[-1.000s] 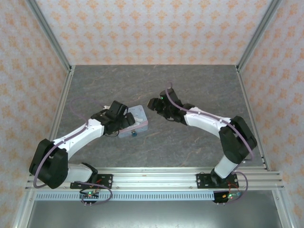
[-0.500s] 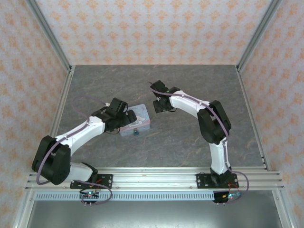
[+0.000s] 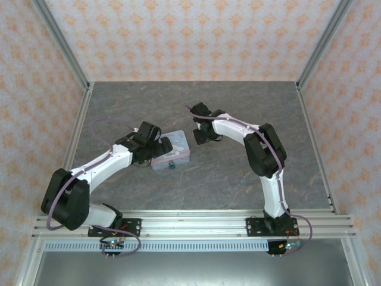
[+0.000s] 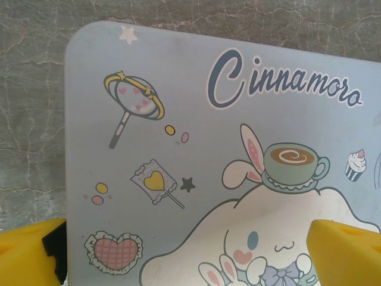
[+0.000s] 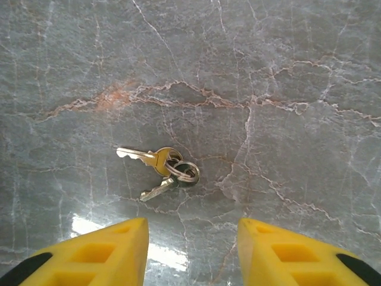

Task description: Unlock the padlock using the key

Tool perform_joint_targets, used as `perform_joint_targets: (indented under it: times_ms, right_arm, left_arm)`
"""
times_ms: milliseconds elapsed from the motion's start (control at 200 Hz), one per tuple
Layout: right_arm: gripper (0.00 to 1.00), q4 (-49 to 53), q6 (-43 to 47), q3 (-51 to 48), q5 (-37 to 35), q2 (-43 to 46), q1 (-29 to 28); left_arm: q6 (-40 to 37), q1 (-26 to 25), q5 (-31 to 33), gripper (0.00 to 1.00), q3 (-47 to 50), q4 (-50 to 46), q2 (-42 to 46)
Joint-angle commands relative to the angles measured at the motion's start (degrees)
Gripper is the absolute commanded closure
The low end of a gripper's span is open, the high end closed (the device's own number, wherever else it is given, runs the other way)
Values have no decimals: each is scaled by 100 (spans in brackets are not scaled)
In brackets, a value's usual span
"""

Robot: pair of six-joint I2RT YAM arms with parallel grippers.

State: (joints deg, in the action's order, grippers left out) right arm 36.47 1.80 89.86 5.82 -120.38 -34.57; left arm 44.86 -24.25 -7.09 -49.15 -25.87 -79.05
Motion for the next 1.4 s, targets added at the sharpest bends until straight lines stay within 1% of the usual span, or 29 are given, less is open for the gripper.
perform_joint_targets:
  times_ms: [0, 460, 621, 826, 1046, 1251, 1396]
  right_arm:
    - [58, -92, 17, 268, 121, -148, 89]
    - [59, -264, -87, 479, 413, -476, 222]
    - [56, -233, -46, 479, 515, -528, 218]
    - [56, -76, 22, 540, 490, -661, 218]
    - [54, -103, 121, 318, 499, -524, 195]
    - [52, -260, 180, 98, 774, -279, 161]
    - [52, -177, 197, 168, 754, -345, 145]
  left_arm:
    - [-87, 26, -14, 0, -189, 59, -57]
    - [-39, 26, -13, 0, -225, 37, -106]
    - [-22, 26, -3, 0, -244, 42, -135]
    - [-4, 26, -3, 0, -236, 72, -172]
    - [-4, 27, -22, 0, -297, 91, -234]
    - [-4, 31, -40, 0, -303, 98, -275]
    - [-4, 26, -29, 0, -294, 99, -262]
